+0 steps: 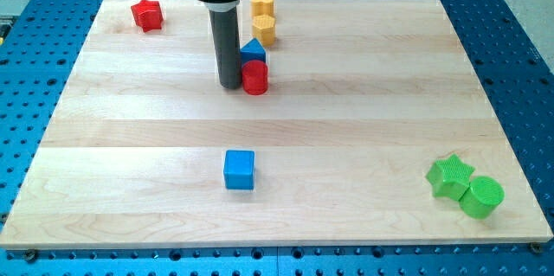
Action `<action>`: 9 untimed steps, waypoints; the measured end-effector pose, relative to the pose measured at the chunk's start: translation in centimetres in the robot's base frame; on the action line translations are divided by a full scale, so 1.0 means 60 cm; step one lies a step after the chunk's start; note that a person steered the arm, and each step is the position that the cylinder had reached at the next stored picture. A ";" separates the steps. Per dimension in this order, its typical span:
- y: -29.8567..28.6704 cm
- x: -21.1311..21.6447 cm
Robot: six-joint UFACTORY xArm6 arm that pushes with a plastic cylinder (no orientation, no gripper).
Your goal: Keep green star and cube in a vertical line with other blocks
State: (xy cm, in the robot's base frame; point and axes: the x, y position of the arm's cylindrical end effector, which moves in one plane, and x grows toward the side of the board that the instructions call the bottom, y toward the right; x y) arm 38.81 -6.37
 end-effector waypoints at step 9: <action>0.676 0.291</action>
State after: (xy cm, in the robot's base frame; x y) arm 56.28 34.17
